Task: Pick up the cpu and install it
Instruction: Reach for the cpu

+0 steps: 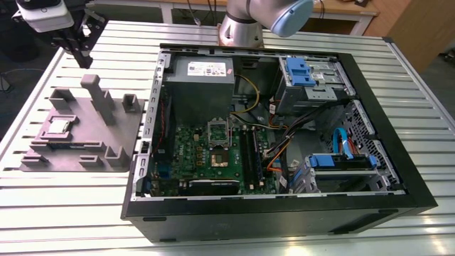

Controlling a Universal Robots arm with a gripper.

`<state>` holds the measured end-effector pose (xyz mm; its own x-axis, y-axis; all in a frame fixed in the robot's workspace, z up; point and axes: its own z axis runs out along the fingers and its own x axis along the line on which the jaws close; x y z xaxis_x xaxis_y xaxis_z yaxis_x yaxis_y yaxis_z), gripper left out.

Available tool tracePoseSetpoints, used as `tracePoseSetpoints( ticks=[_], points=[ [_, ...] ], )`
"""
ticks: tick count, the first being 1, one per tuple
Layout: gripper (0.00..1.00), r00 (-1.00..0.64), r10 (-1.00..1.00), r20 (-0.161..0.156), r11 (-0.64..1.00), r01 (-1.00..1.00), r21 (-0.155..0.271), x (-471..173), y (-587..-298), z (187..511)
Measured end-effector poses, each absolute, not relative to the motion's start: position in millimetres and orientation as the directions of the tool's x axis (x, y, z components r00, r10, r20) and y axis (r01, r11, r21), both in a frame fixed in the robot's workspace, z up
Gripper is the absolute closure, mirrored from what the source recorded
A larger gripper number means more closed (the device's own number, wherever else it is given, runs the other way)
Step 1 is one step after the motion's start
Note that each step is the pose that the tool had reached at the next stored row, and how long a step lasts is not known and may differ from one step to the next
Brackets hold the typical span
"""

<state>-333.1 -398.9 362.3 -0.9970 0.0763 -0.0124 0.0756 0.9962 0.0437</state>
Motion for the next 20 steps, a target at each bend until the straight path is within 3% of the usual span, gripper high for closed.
tracePoseSetpoints(
  ticks=[20],
  points=[
    [0.9,-0.997,0.076,-0.012,0.996,0.076,0.044,-338.7,-399.0,361.9]
  ],
)
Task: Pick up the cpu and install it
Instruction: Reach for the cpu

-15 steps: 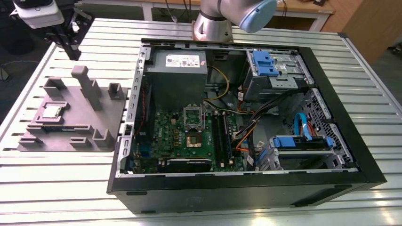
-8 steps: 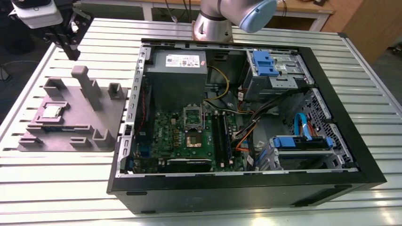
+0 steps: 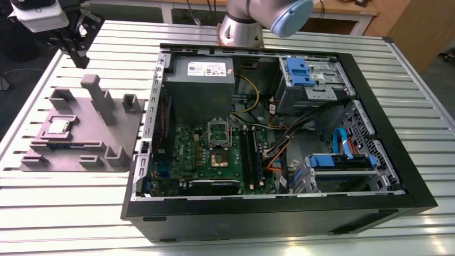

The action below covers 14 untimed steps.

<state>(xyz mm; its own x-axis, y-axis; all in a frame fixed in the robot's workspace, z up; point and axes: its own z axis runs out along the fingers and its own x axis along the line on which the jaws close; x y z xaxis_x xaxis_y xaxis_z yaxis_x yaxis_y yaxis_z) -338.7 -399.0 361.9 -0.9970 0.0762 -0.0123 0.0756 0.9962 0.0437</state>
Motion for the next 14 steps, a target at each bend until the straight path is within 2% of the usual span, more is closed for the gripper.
tracePoseSetpoints(
  ticks=[14],
  points=[
    [0.9,-0.997,0.076,-0.012,0.996,0.076,0.044,-342.0,-399.0,361.2]
  ],
)
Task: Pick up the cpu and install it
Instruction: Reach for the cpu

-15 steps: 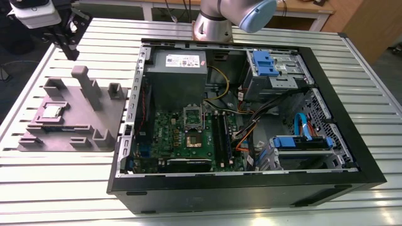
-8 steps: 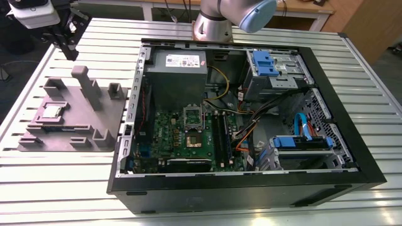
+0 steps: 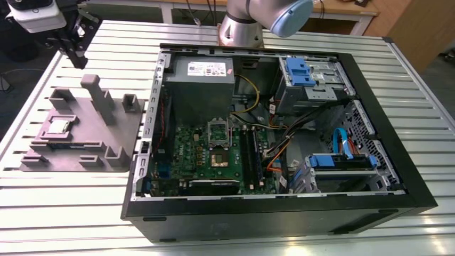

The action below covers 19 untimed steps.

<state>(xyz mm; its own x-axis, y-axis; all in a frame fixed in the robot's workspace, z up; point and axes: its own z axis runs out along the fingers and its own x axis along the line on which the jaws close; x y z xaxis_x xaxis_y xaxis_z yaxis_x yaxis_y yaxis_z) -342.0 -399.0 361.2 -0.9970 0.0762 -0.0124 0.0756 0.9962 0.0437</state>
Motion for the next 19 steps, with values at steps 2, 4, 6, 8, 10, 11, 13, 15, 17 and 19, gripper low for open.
tracePoseSetpoints(
  ticks=[2,4,6,8,10,11,13,15,17,19],
  points=[
    [0.9,-0.997,0.076,-0.012,0.996,0.076,0.044,-342.3,-398.9,361.1],
    [0.9,-0.997,0.076,-0.012,0.996,0.076,0.044,-345.1,-398.9,360.3],
    [0.9,-0.997,0.076,-0.012,0.996,0.076,0.044,-345.4,-398.9,360.2],
    [0.9,-0.997,0.076,-0.012,0.996,0.076,0.044,-345.8,-398.9,360.0],
    [0.9,-0.997,0.076,-0.012,0.996,0.076,0.044,-346.4,-398.9,359.9],
    [0.9,-0.997,0.076,-0.012,0.996,0.076,0.044,-346.7,-398.9,359.8],
    [0.9,-0.997,0.076,-0.012,0.996,0.076,0.044,-347.4,-399.0,359.6],
    [0.9,-0.997,0.076,-0.012,0.996,0.076,0.044,-348.4,-398.9,359.4],
    [0.9,-0.997,0.076,-0.012,0.996,0.076,0.044,-349.0,-399.0,359.1],
    [0.9,-0.997,0.076,-0.012,0.996,0.076,0.044,-349.7,-398.9,359.0]
  ],
)
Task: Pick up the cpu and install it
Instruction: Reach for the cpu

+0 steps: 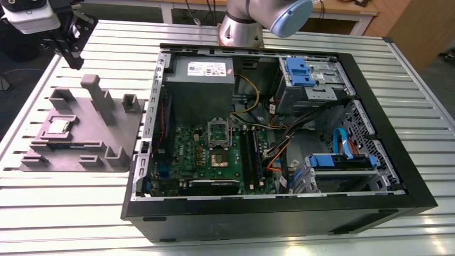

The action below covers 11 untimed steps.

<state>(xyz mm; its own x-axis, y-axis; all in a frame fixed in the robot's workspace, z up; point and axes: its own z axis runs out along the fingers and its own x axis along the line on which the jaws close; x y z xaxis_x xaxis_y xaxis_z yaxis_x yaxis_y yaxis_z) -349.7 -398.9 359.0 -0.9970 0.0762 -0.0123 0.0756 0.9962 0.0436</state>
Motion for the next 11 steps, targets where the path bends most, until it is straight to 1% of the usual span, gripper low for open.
tracePoseSetpoints(
  ticks=[8,9,11],
  points=[
    [0.9,-0.997,0.076,-0.012,0.996,0.076,0.044,-353,-399,358],
    [0.9,-0.997,0.076,-0.012,0.996,0.076,0.044,-370,-399,352],
    [0.9,-0.997,0.076,-0.012,0.996,0.076,0.044,-370,-399,352]
  ],
)
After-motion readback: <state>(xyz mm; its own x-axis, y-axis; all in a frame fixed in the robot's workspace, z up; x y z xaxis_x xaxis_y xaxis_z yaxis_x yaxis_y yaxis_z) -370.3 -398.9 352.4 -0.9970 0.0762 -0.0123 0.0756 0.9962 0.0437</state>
